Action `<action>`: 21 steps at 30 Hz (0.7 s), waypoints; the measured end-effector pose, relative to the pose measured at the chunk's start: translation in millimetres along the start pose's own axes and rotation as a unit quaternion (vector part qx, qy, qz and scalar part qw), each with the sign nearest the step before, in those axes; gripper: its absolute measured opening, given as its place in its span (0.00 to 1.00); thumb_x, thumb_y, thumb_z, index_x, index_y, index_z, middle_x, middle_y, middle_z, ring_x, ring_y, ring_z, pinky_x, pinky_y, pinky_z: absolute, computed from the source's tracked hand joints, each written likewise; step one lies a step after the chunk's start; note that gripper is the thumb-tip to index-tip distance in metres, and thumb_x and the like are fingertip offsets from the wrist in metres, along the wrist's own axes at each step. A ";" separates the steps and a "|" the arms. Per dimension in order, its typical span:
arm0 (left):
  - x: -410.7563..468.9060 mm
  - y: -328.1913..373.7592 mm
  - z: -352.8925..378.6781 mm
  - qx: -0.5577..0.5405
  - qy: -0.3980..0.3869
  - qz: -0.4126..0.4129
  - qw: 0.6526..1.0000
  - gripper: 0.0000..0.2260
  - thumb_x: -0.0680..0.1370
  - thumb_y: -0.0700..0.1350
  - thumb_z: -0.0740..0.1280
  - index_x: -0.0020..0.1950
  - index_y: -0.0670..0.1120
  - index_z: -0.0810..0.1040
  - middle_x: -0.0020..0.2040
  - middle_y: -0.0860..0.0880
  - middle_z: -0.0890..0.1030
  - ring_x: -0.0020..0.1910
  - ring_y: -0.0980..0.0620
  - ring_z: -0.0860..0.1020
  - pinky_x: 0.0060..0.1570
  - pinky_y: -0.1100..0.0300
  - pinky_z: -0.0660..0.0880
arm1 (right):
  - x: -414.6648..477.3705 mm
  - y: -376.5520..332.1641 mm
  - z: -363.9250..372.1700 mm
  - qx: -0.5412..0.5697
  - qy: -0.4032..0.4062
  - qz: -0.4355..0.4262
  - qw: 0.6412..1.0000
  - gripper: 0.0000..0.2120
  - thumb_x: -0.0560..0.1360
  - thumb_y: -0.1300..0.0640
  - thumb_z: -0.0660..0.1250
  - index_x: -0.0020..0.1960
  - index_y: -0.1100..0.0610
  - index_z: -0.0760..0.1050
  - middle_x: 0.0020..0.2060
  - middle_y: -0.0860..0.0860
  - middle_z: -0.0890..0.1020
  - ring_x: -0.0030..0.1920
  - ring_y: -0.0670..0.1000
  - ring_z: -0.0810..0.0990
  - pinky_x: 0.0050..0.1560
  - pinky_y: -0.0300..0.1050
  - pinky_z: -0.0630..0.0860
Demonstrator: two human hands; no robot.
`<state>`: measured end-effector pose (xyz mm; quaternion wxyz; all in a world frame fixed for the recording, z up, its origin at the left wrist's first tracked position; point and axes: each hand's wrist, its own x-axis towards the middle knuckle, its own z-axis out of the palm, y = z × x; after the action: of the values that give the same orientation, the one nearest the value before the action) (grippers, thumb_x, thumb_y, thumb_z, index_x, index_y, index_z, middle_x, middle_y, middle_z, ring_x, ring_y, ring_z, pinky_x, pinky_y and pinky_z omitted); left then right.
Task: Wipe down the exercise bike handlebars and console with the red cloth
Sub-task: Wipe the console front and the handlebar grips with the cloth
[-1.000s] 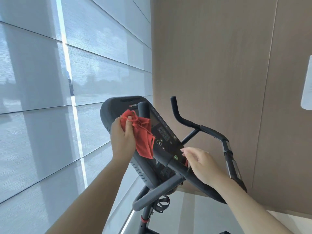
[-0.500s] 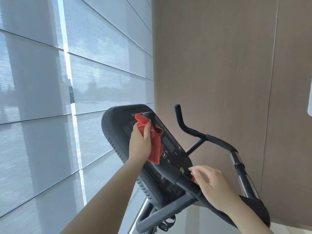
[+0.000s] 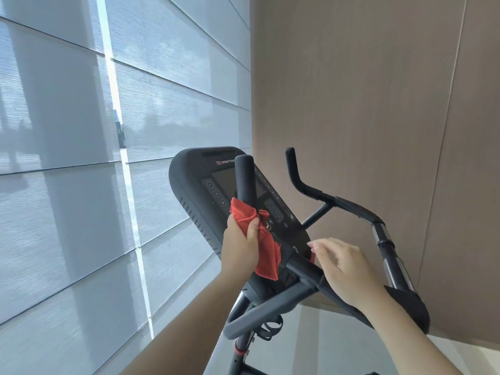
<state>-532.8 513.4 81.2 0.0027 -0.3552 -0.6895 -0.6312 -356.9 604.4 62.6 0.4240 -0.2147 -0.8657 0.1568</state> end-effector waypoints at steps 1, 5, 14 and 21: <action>-1.8 1.3 -0.2 -0.005 -0.005 -0.020 1.000 0.11 0.79 0.53 0.59 0.59 0.50 0.68 0.47 0.56 0.75 0.47 0.53 0.74 0.47 0.60 0.65 | 0.4 0.2 -0.6 0.007 0.003 0.001 1.000 0.13 0.79 0.54 0.56 0.53 0.52 0.79 0.46 0.40 0.79 0.46 0.29 0.73 0.46 0.18 0.64; -3.2 6.2 1.2 -0.022 -0.005 -0.069 0.997 0.16 0.79 0.55 0.59 0.63 0.47 0.67 0.52 0.51 0.75 0.50 0.50 0.73 0.51 0.56 0.68 | -1.2 4.8 -8.1 0.036 0.020 0.011 0.999 0.14 0.80 0.53 0.55 0.57 0.51 0.78 0.50 0.38 0.78 0.48 0.26 0.70 0.46 0.16 0.63; -42.4 9.4 28.0 -0.024 0.051 -0.116 0.992 0.14 0.80 0.52 0.58 0.62 0.46 0.68 0.52 0.48 0.76 0.50 0.48 0.74 0.50 0.56 0.67 | -37.3 55.0 -47.8 0.067 -0.108 0.032 0.991 0.10 0.80 0.49 0.55 0.53 0.42 0.75 0.48 0.33 0.78 0.52 0.30 0.73 0.46 0.20 0.67; -97.3 25.7 68.3 0.067 0.066 -0.055 0.994 0.25 0.80 0.51 0.58 0.74 0.53 0.51 0.58 0.46 0.66 0.55 0.45 0.71 0.57 0.54 0.67 | -43.8 68.1 -54.3 0.121 -0.141 0.005 0.983 0.11 0.80 0.51 0.55 0.52 0.44 0.76 0.47 0.34 0.79 0.51 0.26 0.71 0.46 0.18 0.65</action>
<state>-417.0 524.4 45.6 0.0377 -0.2735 -0.7471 -0.6046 -273.1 645.7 34.6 0.3198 -0.1415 -0.8905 0.2910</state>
